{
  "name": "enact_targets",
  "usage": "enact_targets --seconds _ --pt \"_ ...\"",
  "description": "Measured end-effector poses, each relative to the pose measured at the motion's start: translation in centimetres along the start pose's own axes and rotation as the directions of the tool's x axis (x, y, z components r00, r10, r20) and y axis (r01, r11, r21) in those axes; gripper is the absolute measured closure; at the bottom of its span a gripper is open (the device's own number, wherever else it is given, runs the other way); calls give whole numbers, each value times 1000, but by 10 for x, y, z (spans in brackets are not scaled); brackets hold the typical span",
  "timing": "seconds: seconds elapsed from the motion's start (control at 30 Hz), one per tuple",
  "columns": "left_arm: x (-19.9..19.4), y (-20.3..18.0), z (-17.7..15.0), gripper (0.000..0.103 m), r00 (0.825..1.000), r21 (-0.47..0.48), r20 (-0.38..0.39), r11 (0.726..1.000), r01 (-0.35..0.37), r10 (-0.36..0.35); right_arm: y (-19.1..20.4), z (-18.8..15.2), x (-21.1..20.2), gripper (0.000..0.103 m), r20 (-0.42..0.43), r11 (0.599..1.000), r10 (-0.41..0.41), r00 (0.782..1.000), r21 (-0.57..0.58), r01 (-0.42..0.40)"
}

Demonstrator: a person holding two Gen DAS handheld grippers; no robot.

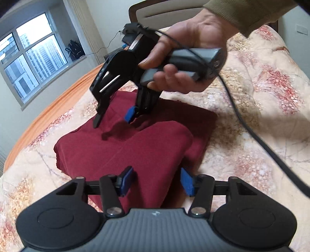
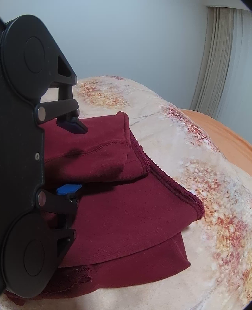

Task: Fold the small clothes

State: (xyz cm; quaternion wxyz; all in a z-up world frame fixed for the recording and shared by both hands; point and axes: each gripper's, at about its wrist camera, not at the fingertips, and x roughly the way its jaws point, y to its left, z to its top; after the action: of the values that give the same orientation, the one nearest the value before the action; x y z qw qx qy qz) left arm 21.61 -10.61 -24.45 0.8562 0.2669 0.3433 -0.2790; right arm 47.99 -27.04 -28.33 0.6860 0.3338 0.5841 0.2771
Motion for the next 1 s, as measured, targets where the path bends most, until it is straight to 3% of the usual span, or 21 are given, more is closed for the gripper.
enact_targets --seconds 0.07,0.23,0.27,0.3,0.33,0.37,0.47,0.57,0.63,0.8,0.87,1.0 --pt "0 8 0 51 1000 -16 5 1000 8 -8 -1 1 -1 46 -13 1000 -1 1000 -10 1" --pt "2 19 4 82 999 -78 16 996 45 -43 -2 2 6 49 -17 999 -22 1000 -24 21" --pt "1 22 6 84 998 -107 20 993 53 -52 0 2 9 51 -17 999 -29 999 -34 29" --pt "1 26 7 86 998 -146 22 987 63 -60 1 3 10 61 -14 998 -41 999 -47 40" --pt "2 31 8 89 997 -192 27 979 73 -69 3 3 10 84 -7 996 -53 999 -69 52" --pt "0 36 9 91 996 -235 38 968 84 -77 5 3 9 88 -4 994 -59 998 -95 58" --pt "-16 51 19 93 990 -339 110 933 118 -85 17 5 -9 90 21 991 -6 1000 -135 9" --pt "-30 66 29 93 972 -431 210 881 193 -110 23 13 -42 90 78 986 69 995 -157 -56" --pt "-27 69 35 93 960 -468 245 851 238 -134 20 19 -59 90 114 984 69 991 -172 -48" --pt "14 46 43 93 963 -447 190 856 258 -191 -4 26 -56 90 84 977 -84 993 -190 99" --pt "27 39 42 93 965 -442 161 859 258 -207 -11 24 -54 90 92 975 -100 991 -188 116" --pt "36 42 39 93 964 -479 144 836 267 -225 -21 23 -56 90 98 977 -93 991 -181 109"
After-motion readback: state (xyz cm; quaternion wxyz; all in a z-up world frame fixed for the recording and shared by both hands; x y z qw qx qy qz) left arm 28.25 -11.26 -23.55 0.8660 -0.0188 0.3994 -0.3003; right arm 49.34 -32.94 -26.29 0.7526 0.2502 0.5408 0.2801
